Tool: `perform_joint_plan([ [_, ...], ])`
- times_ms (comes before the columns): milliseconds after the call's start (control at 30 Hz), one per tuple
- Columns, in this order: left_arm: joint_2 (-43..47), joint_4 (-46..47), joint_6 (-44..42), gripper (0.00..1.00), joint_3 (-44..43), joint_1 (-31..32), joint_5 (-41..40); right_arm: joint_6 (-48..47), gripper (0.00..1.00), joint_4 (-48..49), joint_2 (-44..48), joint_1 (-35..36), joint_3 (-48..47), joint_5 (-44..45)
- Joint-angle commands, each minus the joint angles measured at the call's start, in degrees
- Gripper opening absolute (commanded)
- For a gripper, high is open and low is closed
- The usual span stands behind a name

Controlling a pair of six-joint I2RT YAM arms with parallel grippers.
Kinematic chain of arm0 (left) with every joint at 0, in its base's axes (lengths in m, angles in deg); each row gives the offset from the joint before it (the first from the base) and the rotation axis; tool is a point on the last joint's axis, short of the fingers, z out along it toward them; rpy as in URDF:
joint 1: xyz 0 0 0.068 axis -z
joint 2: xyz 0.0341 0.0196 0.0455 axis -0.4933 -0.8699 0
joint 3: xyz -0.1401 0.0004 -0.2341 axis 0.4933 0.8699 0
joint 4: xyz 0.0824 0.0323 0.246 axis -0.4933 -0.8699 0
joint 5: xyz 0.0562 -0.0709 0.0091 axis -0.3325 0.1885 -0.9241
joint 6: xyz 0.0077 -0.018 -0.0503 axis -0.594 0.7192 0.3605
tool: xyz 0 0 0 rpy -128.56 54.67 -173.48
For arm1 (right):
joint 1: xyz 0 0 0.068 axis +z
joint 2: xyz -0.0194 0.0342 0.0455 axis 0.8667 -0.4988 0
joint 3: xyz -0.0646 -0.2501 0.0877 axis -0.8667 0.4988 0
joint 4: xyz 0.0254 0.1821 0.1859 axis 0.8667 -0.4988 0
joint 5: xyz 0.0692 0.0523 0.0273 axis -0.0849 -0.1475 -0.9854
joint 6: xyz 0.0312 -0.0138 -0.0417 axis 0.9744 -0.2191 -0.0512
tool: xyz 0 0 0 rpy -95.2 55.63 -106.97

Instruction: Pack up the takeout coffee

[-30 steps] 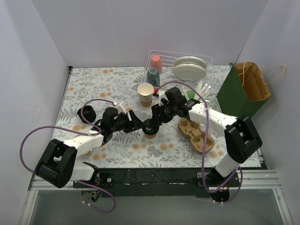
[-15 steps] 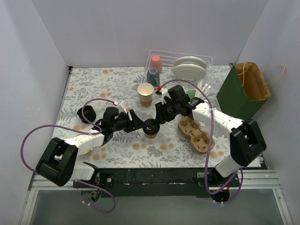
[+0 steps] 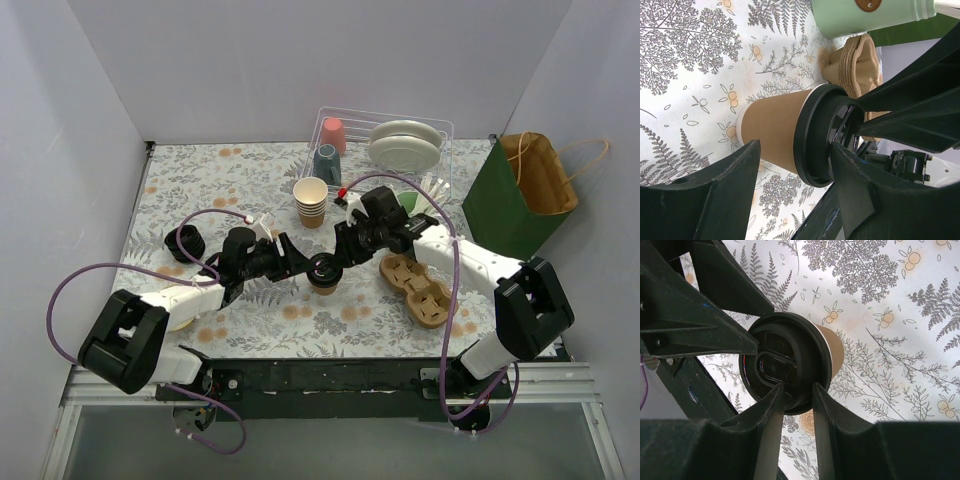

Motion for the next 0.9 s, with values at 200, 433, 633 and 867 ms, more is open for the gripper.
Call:
perform_joint_plan([
  [200, -4.06, -7.34, -2.16, 0.56, 2.81, 0.92, -6.77, 0.61, 0.36, 2.29, 1.48, -0.14, 7.54, 3.41],
  [433, -5.82, -7.87, -0.41, 0.54, 5.00, 0.92, -10.02, 1.40, 0.35, 2.29, -0.54, -0.14, 11.06, 6.92],
  [633, -7.75, -9.62, 1.27, 0.54, 6.06, 1.01, -12.92, 2.89, 0.34, 2.73, -2.12, 0.21, 13.44, 9.12],
  [867, -3.81, -12.87, 2.59, 0.54, 3.69, 1.10, -10.82, 0.70, 0.34, 0.53, -1.60, 0.48, 11.16, 10.09],
])
